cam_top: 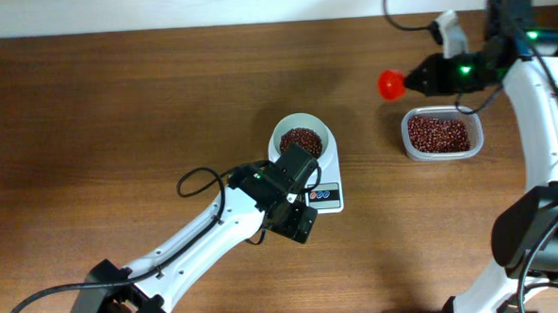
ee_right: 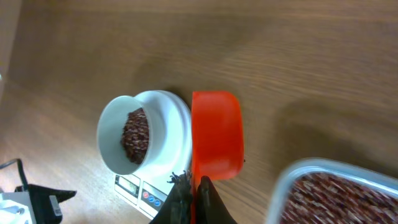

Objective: Scoop item into bowl and weigh 50g on scale
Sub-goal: 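Carry the red scoop with the right gripper back to the bean tub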

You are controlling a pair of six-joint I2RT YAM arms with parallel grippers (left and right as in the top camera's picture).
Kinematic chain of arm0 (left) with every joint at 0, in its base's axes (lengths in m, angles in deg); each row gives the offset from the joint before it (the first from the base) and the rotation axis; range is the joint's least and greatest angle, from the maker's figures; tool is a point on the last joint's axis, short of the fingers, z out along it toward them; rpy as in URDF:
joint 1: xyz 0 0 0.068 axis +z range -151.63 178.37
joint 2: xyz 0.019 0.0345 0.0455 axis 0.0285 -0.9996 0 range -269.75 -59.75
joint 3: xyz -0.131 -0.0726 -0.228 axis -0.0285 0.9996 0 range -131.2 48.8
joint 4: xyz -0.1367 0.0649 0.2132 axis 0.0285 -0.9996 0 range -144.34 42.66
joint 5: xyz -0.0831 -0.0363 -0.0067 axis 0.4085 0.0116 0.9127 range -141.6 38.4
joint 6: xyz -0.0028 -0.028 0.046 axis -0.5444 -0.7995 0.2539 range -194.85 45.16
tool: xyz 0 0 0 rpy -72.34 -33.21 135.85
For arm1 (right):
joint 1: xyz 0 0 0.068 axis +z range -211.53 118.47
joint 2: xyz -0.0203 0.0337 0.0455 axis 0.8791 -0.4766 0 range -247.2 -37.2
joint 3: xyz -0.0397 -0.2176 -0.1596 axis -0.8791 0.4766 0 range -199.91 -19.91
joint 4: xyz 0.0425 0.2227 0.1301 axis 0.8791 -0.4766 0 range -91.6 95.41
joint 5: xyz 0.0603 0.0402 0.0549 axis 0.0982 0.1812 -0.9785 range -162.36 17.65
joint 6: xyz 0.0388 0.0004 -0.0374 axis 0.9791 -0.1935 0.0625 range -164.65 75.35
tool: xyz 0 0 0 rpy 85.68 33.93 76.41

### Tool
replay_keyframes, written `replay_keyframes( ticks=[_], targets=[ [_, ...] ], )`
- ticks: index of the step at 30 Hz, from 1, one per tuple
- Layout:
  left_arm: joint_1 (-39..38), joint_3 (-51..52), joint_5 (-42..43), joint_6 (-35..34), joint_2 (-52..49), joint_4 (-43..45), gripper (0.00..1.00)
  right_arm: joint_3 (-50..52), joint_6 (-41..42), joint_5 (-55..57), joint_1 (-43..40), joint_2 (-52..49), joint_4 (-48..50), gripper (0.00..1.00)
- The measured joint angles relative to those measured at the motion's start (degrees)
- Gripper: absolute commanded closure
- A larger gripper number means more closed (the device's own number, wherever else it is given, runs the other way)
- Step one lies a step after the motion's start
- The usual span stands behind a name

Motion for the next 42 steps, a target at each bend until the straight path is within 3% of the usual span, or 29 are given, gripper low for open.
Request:
replay_keyframes(
  ticks=[6, 14, 22, 28, 37, 42],
  targets=[
    [0.0, 0.0, 0.0, 0.0, 0.0, 0.0, 0.01, 0.0, 0.2, 3.2, -6.4, 0.0, -2.7, 0.96],
    [0.0, 0.0, 0.0, 0.0, 0.0, 0.0, 0.01, 0.0, 0.2, 8.9, -7.0, 0.0, -2.6, 0.96],
    [0.0, 0.0, 0.0, 0.0, 0.0, 0.0, 0.01, 0.0, 0.3, 10.5, -7.0, 0.0, 12.6, 0.96],
    [0.0, 0.0, 0.0, 0.0, 0.0, 0.0, 0.01, 0.0, 0.2, 10.6, -7.0, 0.0, 13.7, 0.96],
    [0.0, 0.0, 0.0, 0.0, 0.0, 0.0, 0.01, -0.2, 0.3, 11.7, -7.0, 0.0, -5.0, 0.96],
    [0.0, 0.0, 0.0, 0.0, 0.0, 0.0, 0.01, -0.2, 4.8, 21.5, -7.0, 0.0, -7.2, 0.96]
  ],
)
